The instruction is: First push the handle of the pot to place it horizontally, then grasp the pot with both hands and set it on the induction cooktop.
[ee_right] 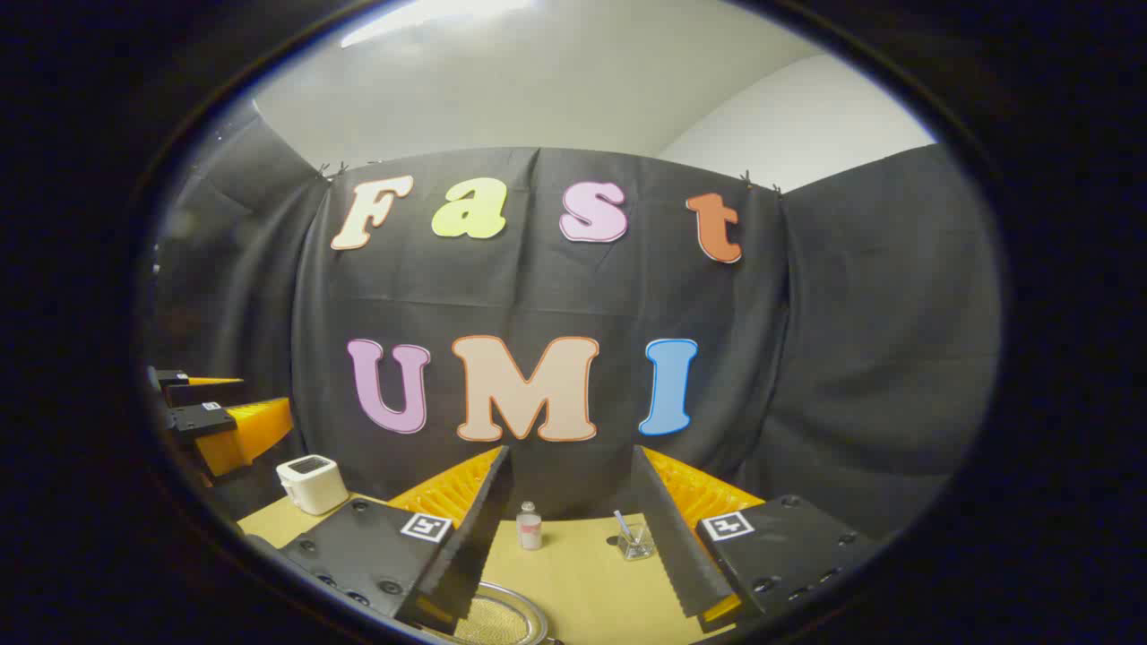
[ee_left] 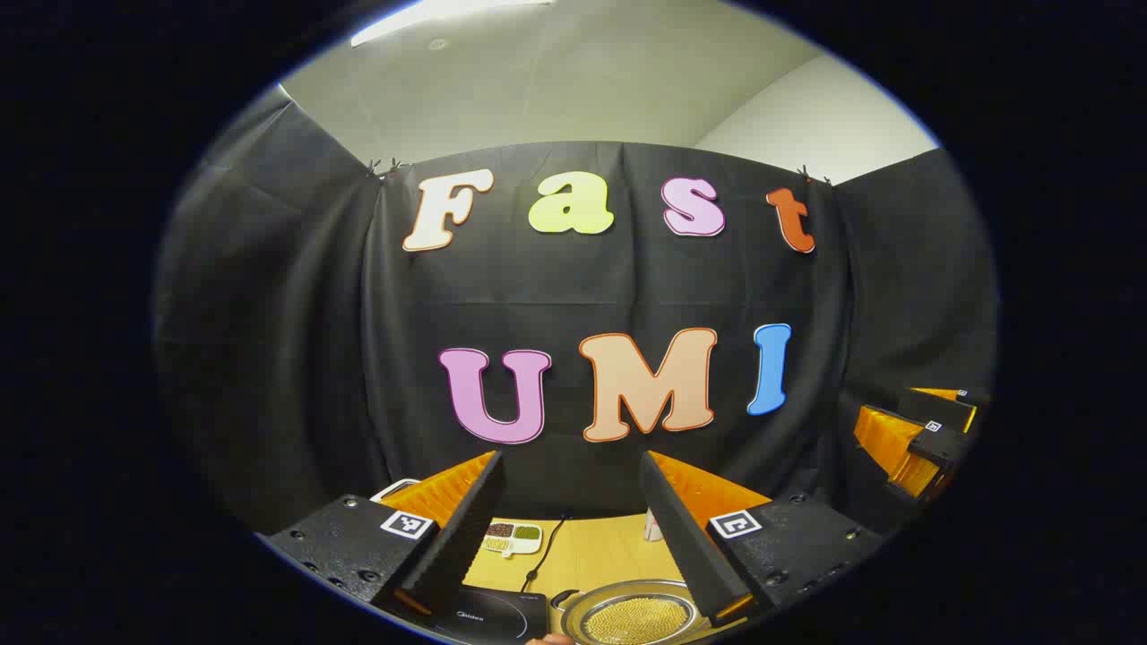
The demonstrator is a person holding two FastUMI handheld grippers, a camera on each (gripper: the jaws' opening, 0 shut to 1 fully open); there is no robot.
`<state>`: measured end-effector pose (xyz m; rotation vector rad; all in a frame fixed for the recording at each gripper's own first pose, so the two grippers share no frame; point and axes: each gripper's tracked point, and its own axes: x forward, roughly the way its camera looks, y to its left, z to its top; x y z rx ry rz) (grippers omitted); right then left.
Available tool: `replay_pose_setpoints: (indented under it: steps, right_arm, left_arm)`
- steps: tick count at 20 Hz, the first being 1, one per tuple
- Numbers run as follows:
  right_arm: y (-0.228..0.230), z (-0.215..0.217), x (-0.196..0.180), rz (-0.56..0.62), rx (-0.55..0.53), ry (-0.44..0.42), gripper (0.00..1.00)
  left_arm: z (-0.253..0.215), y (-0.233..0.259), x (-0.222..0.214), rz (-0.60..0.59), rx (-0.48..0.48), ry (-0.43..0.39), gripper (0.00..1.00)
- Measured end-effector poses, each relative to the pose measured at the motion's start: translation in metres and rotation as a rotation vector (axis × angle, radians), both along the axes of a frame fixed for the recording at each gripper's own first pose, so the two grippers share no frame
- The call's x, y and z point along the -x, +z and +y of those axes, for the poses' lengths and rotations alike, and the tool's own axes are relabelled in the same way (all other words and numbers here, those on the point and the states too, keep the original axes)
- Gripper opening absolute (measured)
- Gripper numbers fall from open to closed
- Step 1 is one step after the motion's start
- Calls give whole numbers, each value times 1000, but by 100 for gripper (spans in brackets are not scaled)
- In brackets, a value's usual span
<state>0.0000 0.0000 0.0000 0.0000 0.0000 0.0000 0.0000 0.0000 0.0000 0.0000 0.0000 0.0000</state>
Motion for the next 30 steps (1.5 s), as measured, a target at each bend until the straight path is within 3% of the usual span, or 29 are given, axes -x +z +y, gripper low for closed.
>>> replay_pose_setpoints:
  steps: [9,27,30]
  right_arm:
    - [10,3,-7,-10,-69,35,86]
    - [4,17,-15,4,-47,69,83]
    - [-3,21,-17,21,-50,83,70]
  left_arm:
    - [10,7,6,-6,-32,54,96]
    - [16,-2,5,22,-29,76,96]
    - [16,-2,5,21,-29,76,96]
